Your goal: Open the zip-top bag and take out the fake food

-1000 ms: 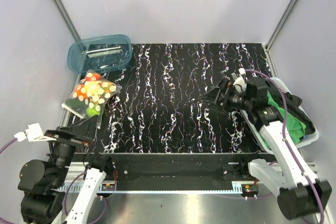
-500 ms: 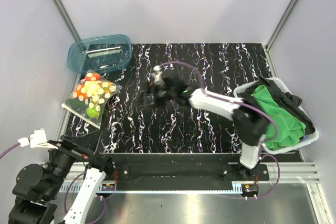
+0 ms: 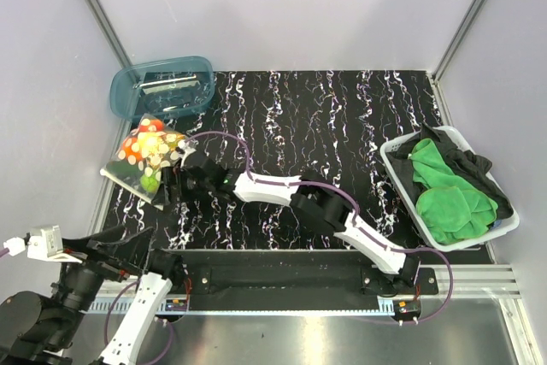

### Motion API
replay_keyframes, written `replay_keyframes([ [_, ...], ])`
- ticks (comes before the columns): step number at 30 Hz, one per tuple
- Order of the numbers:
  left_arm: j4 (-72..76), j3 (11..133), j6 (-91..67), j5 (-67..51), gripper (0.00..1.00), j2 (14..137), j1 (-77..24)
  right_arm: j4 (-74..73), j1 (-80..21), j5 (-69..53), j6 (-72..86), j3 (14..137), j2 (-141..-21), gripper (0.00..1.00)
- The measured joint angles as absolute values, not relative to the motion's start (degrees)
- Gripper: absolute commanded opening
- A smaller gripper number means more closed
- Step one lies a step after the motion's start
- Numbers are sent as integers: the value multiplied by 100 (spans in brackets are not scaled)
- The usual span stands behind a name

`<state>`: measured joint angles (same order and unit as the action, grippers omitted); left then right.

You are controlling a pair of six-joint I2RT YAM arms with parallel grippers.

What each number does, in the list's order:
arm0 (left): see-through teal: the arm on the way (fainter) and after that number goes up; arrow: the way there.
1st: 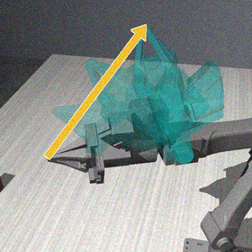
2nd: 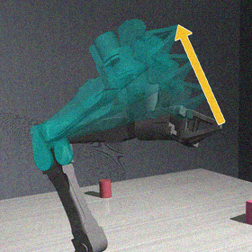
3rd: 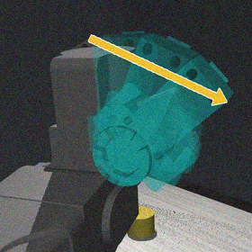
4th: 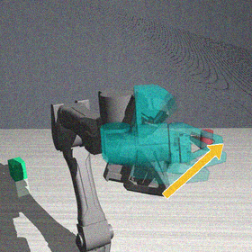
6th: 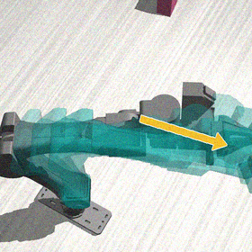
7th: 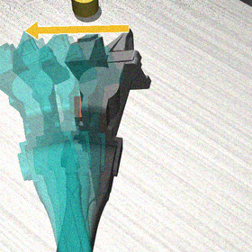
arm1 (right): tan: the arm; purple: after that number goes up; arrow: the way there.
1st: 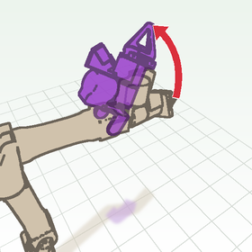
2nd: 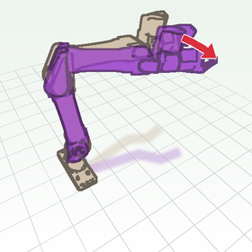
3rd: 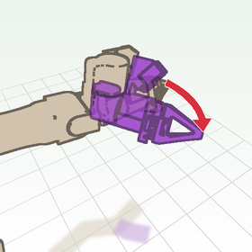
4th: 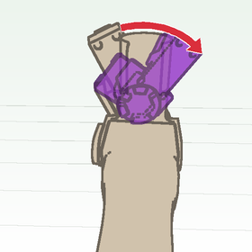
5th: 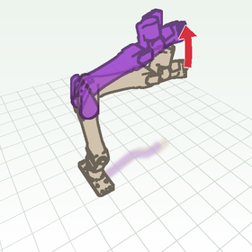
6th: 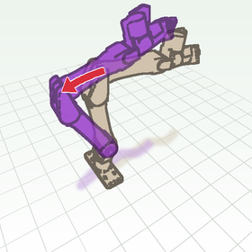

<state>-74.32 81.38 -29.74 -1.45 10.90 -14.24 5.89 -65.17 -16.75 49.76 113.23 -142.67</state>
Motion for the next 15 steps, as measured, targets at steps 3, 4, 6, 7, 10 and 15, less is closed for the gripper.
replay_keyframes([
  [3,-7564,8235,-2781,-193,90,1149,-1424,469,-6576,-1520,5041,11931,-14748,96],
  [4,-7609,8250,-2735,-207,90,1151,-1424,395,-6584,-1452,5074,12108,-14894,95],
  [6,-7719,8291,-2652,-239,89,1151,-1424,196,-6589,-1406,5116,12497,-15187,94],
  [7,-7752,8307,-2626,-246,88,1151,-1424,110,-6587,-1428,5170,12774,-15349,93],
  [10,-7793,8324,-2541,-285,88,1151,-1424,-272,-6582,-1404,5231,13343,-15611,85],
  [15,-7800,8355,-2473,-305,88,1151,-1426,-633,-6563,-1599,5717,13703,-15865,64],
])
